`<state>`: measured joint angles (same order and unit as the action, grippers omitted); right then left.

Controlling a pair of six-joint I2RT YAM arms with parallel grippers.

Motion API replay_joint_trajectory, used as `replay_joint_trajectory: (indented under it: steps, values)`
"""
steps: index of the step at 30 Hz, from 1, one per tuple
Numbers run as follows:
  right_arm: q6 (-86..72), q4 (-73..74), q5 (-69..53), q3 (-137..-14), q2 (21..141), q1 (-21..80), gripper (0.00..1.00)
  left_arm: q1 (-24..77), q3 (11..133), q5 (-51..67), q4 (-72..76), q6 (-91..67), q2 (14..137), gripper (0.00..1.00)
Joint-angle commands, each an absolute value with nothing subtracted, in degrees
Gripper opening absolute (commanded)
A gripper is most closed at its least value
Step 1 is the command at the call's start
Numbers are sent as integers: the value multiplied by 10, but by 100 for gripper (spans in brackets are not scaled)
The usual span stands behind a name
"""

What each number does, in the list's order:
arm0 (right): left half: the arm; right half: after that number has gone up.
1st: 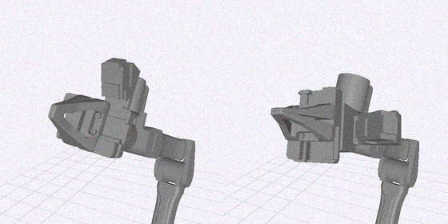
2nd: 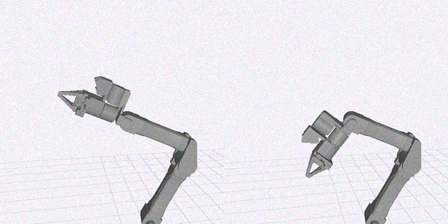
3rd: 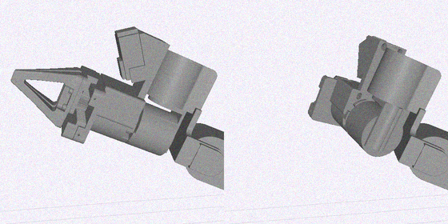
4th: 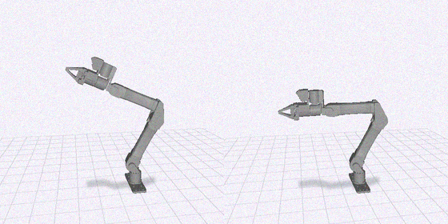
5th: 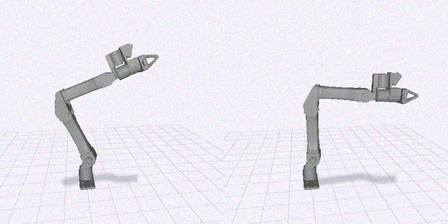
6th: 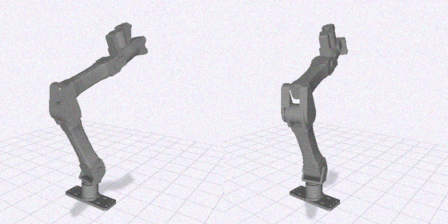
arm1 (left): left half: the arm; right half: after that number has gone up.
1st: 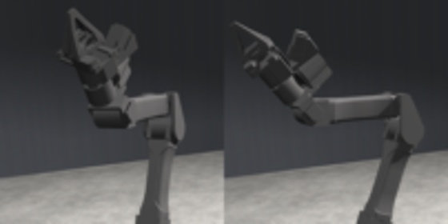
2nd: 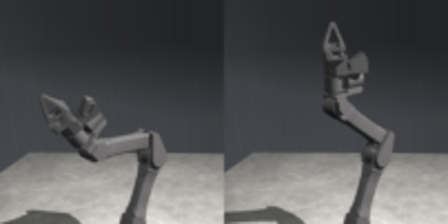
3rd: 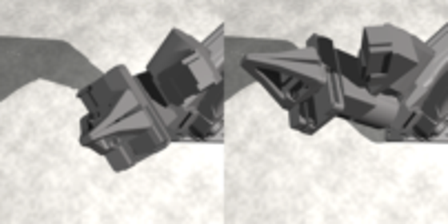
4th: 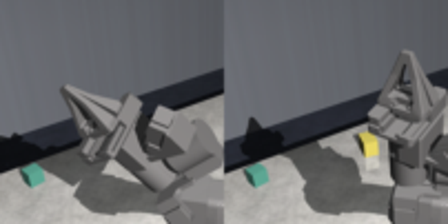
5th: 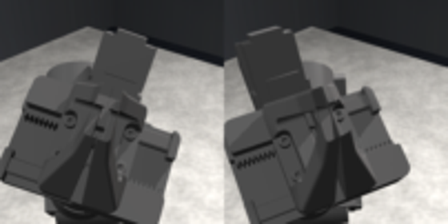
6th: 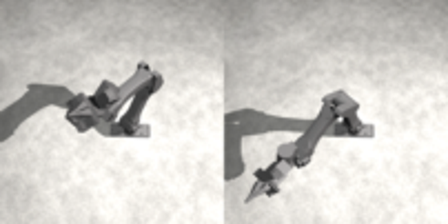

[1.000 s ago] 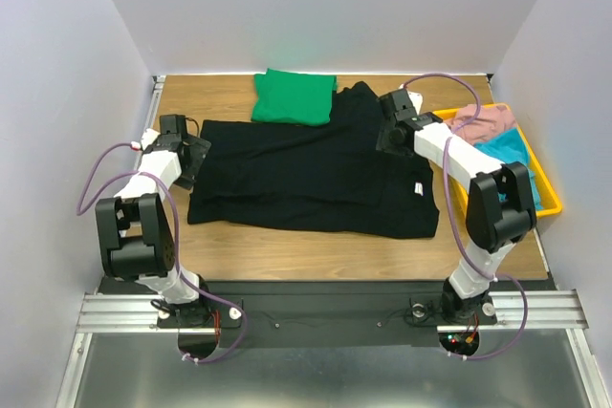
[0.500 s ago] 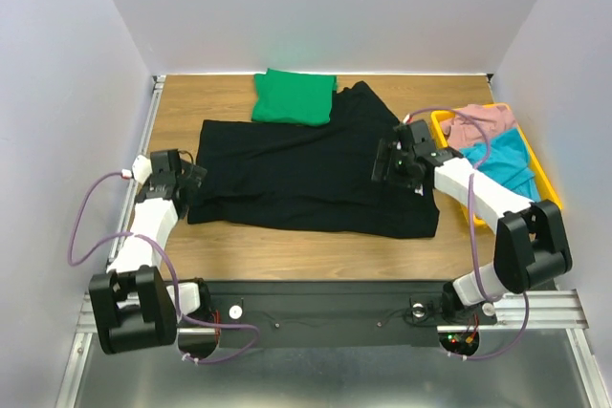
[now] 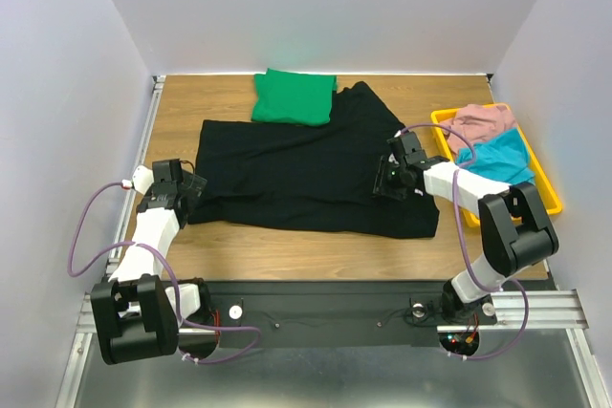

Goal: Fold and stack the t-shirts
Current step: Fold the tshirt

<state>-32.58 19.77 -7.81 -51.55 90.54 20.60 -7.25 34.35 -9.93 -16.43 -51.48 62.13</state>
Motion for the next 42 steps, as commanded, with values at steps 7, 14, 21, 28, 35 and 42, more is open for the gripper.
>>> replay_joint_trajectory:
  steps: [7, 14, 21, 28, 35, 42]
  values:
    - [-344, 156, -101, -508, 915, 204, 40, -75, 341, -116, -166, -504, 619, 95]
    - [-340, 163, -100, -477, 888, 205, 40, -75, 344, -117, -167, -502, 616, 95]
    - [-332, 164, -110, -481, 901, 204, 22, -75, 342, -117, -163, -503, 613, 96]
    - [-321, 157, -103, -514, 899, 204, 0, -75, 341, -114, -164, -501, 612, 95]
    - [-317, 139, -116, -550, 889, 204, 0, -75, 336, -112, -160, -502, 614, 95]
    - [-344, 131, -110, -620, 956, 205, 0, -75, 339, -107, -156, -499, 627, 95]
